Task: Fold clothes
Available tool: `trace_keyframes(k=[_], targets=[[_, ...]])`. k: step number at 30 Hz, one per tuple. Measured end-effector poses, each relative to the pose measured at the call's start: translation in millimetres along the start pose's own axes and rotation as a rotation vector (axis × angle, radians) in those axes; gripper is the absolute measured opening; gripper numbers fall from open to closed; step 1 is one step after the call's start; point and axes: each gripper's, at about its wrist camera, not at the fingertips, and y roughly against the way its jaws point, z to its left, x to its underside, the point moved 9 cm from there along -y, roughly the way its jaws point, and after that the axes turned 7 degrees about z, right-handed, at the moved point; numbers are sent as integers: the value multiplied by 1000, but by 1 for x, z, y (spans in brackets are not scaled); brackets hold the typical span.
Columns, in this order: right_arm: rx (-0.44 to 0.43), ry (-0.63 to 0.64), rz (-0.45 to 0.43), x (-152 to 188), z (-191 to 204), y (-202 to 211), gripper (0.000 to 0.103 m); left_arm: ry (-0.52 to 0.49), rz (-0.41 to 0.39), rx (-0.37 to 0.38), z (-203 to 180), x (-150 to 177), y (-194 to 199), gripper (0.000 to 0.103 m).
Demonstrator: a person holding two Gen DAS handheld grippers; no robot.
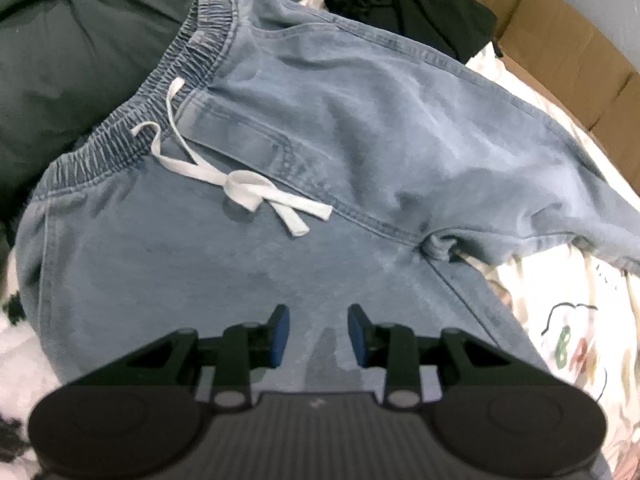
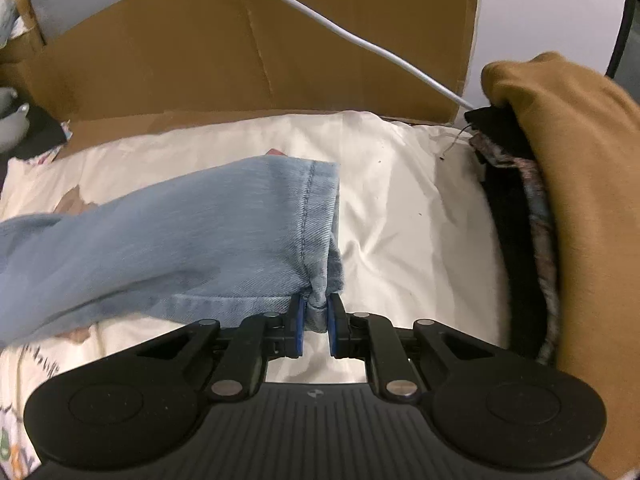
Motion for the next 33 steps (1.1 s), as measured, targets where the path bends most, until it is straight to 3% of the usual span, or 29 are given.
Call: trace_keyframes(k=[7,13,22,23,25,27,33], targets=[[35,11,81,22,-9,41,10,19,-28,19,1,-9,0,34],[43,15,118,28,-18,70,6,-37,-49,19,-8,-20,-2,34],[111,60,71,-15,-27,94,6,-99,-78,27,-29,-44,-11,34],[139,61,54,-24,-31,96,0,-108,-81,30,-32,-47,-13,34],[216,49,11,-42,-45,102,0,-130,-81,32,-39,-52,-18,34],[239,2,-7,-56,-66,107,0,-159,-76,35,-47,-56,-25,34],[228,19,32,-52,-81,90,0,-204,-88,17,-56,-75,-36,34]])
